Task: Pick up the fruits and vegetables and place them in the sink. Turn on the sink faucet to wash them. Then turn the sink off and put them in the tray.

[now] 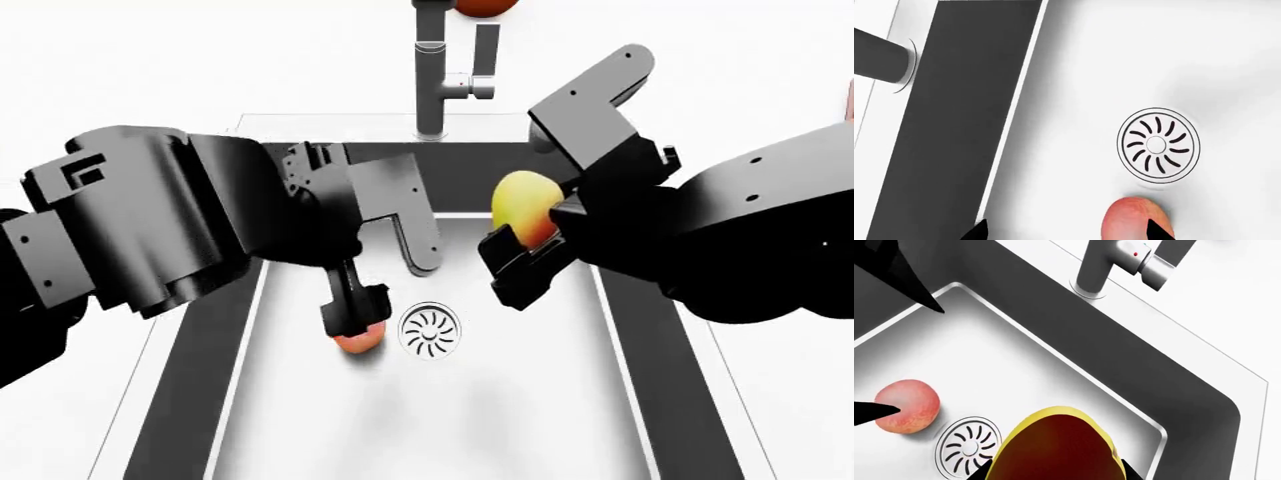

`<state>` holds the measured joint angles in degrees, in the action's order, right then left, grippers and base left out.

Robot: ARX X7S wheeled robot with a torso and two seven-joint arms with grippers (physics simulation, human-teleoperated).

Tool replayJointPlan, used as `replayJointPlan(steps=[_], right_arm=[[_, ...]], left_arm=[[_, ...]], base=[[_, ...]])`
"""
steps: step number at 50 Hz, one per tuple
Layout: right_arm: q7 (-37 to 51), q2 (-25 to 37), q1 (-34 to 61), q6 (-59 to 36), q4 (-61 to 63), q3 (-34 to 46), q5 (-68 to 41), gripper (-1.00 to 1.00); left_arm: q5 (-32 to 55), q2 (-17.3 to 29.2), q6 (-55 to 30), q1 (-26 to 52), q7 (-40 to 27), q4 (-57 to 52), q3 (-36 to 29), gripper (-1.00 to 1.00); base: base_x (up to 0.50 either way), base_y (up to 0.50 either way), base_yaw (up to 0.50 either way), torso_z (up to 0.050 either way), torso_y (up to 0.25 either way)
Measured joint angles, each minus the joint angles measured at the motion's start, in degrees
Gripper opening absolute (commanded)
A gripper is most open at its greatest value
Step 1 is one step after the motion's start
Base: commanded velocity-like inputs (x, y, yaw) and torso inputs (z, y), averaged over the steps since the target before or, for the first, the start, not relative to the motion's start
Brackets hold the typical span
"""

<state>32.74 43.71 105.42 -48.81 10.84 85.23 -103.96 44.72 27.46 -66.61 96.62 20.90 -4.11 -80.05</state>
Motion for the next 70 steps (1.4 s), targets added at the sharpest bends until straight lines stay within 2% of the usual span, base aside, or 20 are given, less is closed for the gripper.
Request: replayJointPlan(steps=[35,61,62,70], right_arm=[[0.37,-0.29,0.03,-0.54,-0.45,-0.24,-0.07,-1.00],[0.14,-0.70,-0.36,-0.45,-0.83,-0.53,0.40,-1.00],[0.13,-0.70,-0.41,-0.44,-0.85,-0.54,0.43,-1.00],[0.14,-0.70,-0.50,-0.45,-0.88,-0.63,0.45,-1.00]], left_arm=[[-3.69,-4.06,4.01,-5.20,6.11,9.22,-8.62,1.00],[-4.19,-7.10,5.47,-8.79,8.55,17.60,-11.52,1.00],[-4.07,-7.18,5.52,-8.76,8.64,17.86,-11.57,-1.00],[-4.58,-7.12,5.91,-9.10,8.42,17.97,-11.54,-1.00]], base=[[0.00,0.00,0.00,0.000,0.000],[0.00,0.00,0.00,0.000,-0.001],[0.00,0.00,0.00,0.000,0.000],[0.00,0.00,0.00,0.000,-0.001]])
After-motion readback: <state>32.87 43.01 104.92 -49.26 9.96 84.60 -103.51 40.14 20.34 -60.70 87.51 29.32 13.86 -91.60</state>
